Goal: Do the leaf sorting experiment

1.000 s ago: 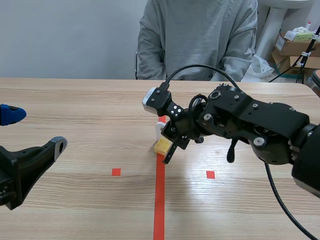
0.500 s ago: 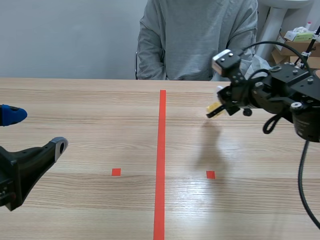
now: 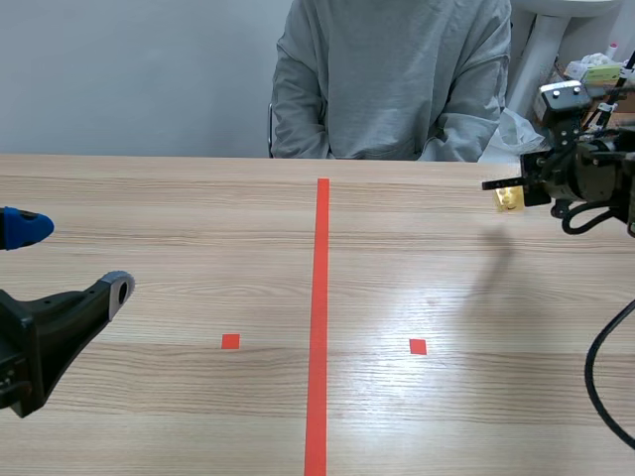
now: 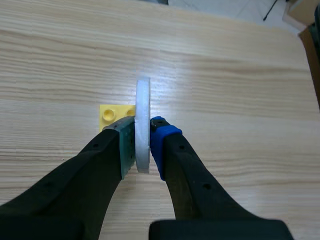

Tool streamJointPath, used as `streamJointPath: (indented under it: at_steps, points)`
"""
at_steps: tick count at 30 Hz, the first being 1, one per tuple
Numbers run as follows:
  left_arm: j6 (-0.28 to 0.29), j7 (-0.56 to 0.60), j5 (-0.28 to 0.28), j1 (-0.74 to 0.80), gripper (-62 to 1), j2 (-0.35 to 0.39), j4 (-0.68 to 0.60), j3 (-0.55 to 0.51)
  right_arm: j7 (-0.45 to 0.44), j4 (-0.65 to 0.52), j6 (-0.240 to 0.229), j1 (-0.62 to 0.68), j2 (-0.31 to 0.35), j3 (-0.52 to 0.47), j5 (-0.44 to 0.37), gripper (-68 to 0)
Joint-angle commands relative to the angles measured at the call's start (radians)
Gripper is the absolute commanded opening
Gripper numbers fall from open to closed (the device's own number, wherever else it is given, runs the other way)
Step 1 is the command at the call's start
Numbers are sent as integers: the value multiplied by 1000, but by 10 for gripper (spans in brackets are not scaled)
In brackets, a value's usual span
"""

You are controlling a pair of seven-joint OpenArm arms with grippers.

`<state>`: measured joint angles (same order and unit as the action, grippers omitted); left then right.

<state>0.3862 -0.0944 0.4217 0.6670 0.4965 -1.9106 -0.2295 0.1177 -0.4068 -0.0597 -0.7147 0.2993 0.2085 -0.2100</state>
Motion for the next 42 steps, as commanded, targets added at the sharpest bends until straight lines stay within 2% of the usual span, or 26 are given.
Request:
streamJointPath:
  at_steps: [1, 16, 20, 23, 26, 29, 30, 37, 39, 42]
  points:
    - [2, 15, 13, -5, -24, 3, -15, -1, 2, -21, 0, -5, 8, -7, -14, -660]
    - [2, 15, 13, -5, -24, 3, -16, -1, 18, -21, 0, 75, 8, -52, -28, -646]
    - [2, 15, 13, -5, -24, 3, -16, -1, 22, -21, 0, 72, 8, -52, -22, -582]
    - [2, 15, 13, -5, -24, 3, -16, -1, 26, -23, -13, 72, 8, -52, -18, -497]
    - [2, 15, 13, -5, -24, 3, -16, -1, 37, -24, -51, 72, 8, -52, -13, -349]
    - [2, 15, 13, -5, -24, 3, -16, -1, 48, -24, -69, 72, 8, -52, -14, -111]
    - [2, 15, 13, -5, -24, 3, -16, -1, 53, -24, -73, 72, 9, -52, -14, -75]
    - [2, 15, 13, -5, -24, 3, -16, -1, 206, -135, -159, 75, 31, -52, -13, -66]
    - [3, 15, 13, -5, -24, 3, -16, -1, 245, -209, -181, 90, 44, -52, -10, -71]
    - [5, 15, 13, -5, -24, 3, -16, -1, 291, -360, -243, 143, 79, -51, -36, -71]
